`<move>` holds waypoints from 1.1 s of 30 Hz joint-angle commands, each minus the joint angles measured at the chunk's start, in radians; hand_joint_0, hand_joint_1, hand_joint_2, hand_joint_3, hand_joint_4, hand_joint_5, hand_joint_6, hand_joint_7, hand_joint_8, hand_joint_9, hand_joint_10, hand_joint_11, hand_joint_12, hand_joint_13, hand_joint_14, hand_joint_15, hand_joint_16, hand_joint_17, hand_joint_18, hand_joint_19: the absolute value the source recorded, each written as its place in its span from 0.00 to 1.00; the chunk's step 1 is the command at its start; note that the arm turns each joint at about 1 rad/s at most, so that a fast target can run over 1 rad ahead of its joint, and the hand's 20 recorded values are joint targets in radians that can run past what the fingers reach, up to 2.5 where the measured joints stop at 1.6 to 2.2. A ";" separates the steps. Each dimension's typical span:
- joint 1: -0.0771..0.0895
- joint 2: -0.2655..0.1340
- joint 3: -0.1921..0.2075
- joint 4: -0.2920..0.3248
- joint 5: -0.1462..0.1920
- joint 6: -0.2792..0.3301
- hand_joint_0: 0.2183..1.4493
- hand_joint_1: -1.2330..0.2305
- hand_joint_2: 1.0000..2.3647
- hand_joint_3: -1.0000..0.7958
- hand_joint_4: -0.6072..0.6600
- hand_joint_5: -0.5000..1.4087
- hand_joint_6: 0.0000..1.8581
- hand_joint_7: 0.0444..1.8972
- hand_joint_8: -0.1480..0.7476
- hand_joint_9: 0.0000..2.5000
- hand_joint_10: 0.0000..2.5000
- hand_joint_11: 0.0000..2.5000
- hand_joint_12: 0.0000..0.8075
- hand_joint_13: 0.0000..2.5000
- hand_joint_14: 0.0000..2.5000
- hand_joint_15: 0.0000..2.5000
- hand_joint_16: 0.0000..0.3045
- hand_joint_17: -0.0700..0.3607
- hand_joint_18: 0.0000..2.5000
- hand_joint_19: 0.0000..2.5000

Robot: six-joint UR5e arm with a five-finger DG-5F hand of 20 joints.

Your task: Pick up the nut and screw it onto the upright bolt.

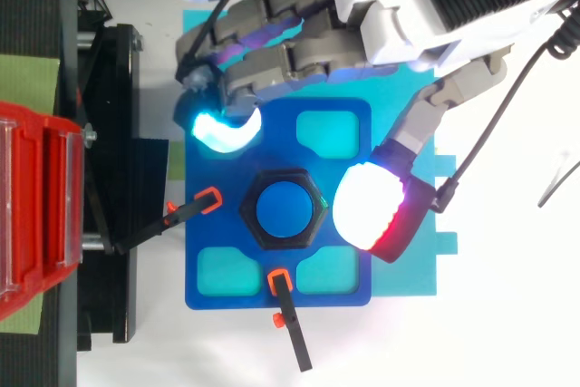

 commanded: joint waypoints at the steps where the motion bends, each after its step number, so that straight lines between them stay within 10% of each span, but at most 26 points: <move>1: -0.001 -0.002 -0.002 0.007 -0.002 -0.003 0.23 0.70 0.00 0.28 0.60 0.18 0.27 0.37 0.40 0.29 0.00 0.00 0.28 0.16 0.00 0.00 0.08 0.29 0.02 0.00; 13: 0.025 0.000 -0.130 0.123 0.061 0.003 0.22 0.73 0.00 0.28 0.57 0.16 0.27 0.31 0.40 0.21 0.00 0.00 0.33 0.09 0.00 0.00 0.10 0.32 0.00 0.00; 33: 0.025 0.000 -0.131 0.120 0.040 0.033 0.22 0.74 0.00 0.28 0.64 0.18 0.27 0.48 0.45 0.22 0.00 0.00 0.35 0.10 0.00 0.00 0.10 0.32 0.00 0.00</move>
